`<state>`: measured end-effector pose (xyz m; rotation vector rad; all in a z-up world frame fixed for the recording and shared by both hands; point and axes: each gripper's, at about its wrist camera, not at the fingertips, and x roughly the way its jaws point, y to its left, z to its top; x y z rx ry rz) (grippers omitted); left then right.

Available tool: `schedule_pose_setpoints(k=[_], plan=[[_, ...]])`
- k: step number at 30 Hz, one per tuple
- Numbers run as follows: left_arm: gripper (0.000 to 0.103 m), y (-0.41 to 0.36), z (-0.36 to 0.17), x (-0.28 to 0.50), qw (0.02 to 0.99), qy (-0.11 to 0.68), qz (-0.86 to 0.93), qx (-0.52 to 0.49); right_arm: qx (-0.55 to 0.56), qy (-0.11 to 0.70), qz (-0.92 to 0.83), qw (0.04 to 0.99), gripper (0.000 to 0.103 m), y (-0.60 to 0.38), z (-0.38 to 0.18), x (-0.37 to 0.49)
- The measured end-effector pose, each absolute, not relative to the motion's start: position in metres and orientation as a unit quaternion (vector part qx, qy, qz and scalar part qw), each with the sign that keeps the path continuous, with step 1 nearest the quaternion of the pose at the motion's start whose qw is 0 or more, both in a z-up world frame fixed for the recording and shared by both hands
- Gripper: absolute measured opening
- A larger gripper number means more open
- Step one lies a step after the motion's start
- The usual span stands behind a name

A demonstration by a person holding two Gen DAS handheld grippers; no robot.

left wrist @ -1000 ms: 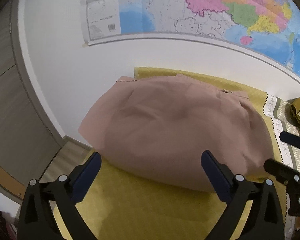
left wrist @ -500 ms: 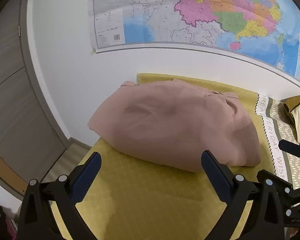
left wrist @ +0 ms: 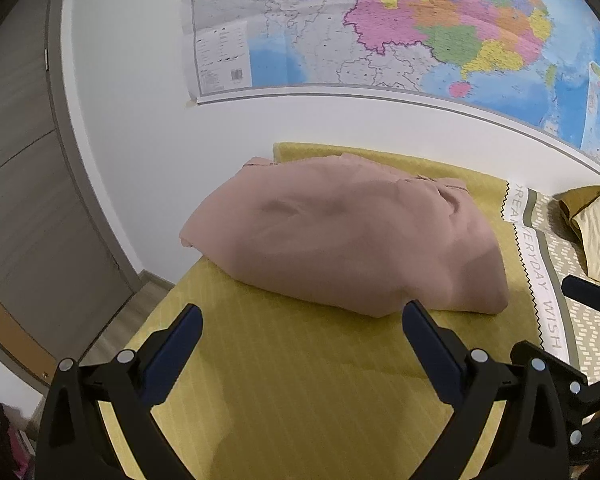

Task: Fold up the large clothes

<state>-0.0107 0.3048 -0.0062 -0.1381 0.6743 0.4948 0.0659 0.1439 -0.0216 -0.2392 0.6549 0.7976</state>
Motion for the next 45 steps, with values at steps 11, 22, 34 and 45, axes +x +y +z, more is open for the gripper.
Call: schedule_pose_setpoints(k=[11,22,34,45], plan=[[0.097,0.296,-0.009,-0.020,0.909,0.332,0.240,-0.074,-0.108,0.303,0.380,0.867,0.098,0.136,-0.016,0.058],[0.097,0.286,-0.002,-0.023,0.914,0.322,0.236,-0.064,-0.107,0.306,0.381,0.866,0.098,0.130,-0.017,0.052],[0.097,0.285,-0.001,-0.025,0.916,0.319,0.234,-0.068,-0.098,0.308,0.380,0.867,0.098,0.125,-0.016,0.050],[0.097,0.284,0.000,-0.025,0.916,0.320,0.233,-0.072,-0.094,0.311,0.377,0.867,0.098,0.122,-0.018,0.050]])
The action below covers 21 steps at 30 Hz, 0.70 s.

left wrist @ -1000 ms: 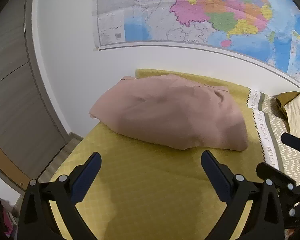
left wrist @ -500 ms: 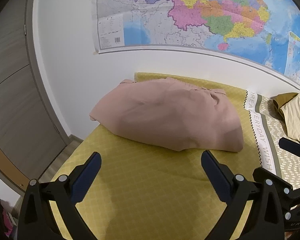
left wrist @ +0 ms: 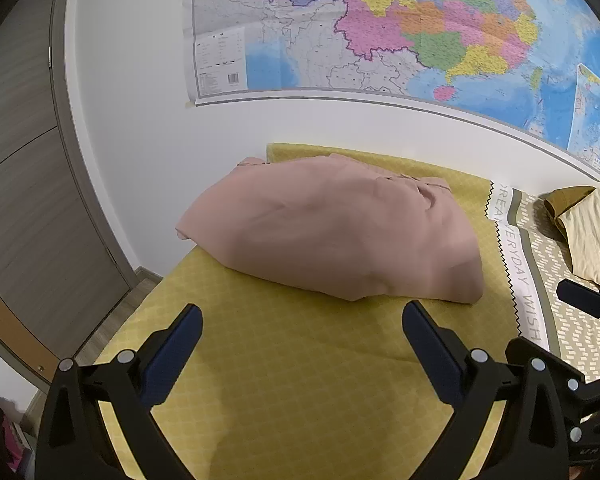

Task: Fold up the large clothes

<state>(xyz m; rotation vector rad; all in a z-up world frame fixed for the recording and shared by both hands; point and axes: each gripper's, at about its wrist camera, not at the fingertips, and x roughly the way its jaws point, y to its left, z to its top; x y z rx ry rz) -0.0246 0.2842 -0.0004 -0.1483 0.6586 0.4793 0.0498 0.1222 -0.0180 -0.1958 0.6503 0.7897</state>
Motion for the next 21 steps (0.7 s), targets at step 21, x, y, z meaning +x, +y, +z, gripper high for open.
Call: schedule_pose_setpoints(k=[21], plan=[[0.097,0.2831,-0.0026,-0.0249,0.916,0.320,0.232,-0.072,-0.096,0.307,0.376,0.869,0.098,0.1219,-0.0172,0.0483]])
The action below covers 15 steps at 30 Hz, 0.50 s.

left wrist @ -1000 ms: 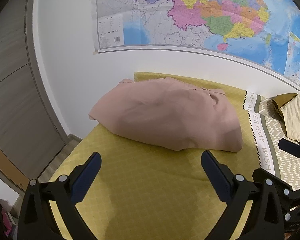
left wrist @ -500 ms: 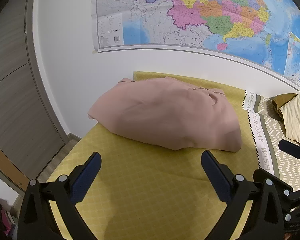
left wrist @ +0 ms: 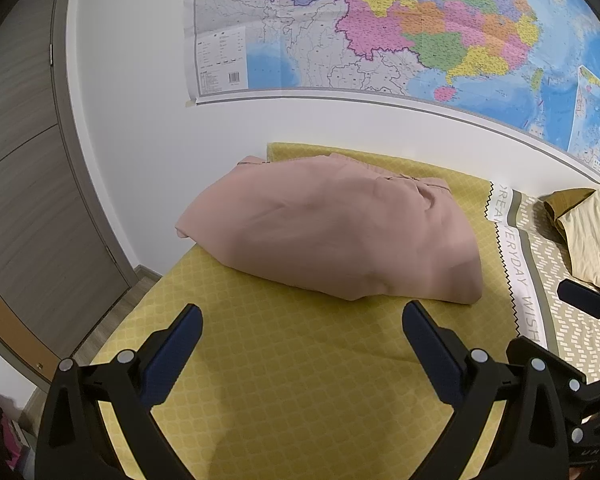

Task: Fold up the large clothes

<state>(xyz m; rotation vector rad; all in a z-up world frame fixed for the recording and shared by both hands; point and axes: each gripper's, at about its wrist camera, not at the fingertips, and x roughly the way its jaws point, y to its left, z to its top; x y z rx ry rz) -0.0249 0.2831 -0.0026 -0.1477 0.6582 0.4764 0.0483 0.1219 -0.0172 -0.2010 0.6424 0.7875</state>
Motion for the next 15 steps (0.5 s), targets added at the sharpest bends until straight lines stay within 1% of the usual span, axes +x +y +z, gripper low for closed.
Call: schedule_pose_setpoints(k=[15], plan=[[0.097,0.2842,-0.0033,-0.0232,0.914,0.322,0.232,-0.076,-0.094,0.306,0.375,0.870,0.098,0.1220,-0.0159,0.0476]])
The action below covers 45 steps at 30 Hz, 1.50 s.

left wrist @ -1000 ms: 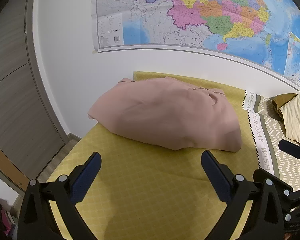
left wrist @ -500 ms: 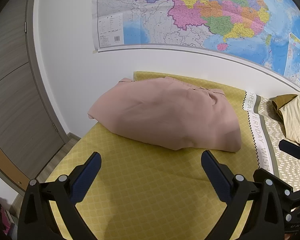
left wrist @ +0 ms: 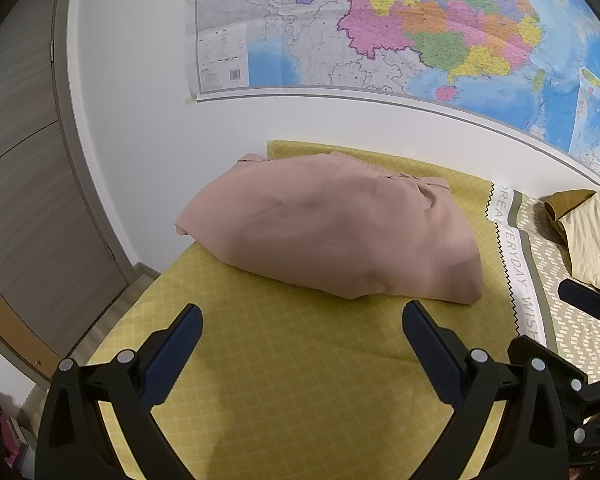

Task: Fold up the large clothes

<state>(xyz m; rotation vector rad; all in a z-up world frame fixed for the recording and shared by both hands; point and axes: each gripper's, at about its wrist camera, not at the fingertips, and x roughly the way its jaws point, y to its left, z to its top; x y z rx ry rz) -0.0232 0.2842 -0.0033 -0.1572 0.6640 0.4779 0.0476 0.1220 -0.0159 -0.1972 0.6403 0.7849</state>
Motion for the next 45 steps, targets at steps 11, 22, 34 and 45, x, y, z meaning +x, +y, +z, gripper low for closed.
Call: schedule_pose_setpoints(k=[11,22,34,45], plan=[[0.097,0.2830,-0.0030,-0.0240,0.914,0.324,0.233,-0.078,-0.095,0.304,0.378,0.869,0.098,0.1231,-0.0156,0.0474],[0.097,0.2839,-0.0029,-0.0248,0.913,0.325,0.234,-0.081,-0.093,0.303,0.380,0.869,0.098,0.1225,-0.0145,0.0477],[0.097,0.2815,-0.0024,-0.0281,0.912,0.324,0.239,-0.079,-0.094,0.306,0.384,0.866,0.098,0.1222,-0.0142,0.0463],[0.097,0.2772,-0.0047,-0.0283,0.912,0.327,0.232,-0.084,-0.096,0.302,0.382,0.868,0.098,0.1188,-0.0137,0.0414]])
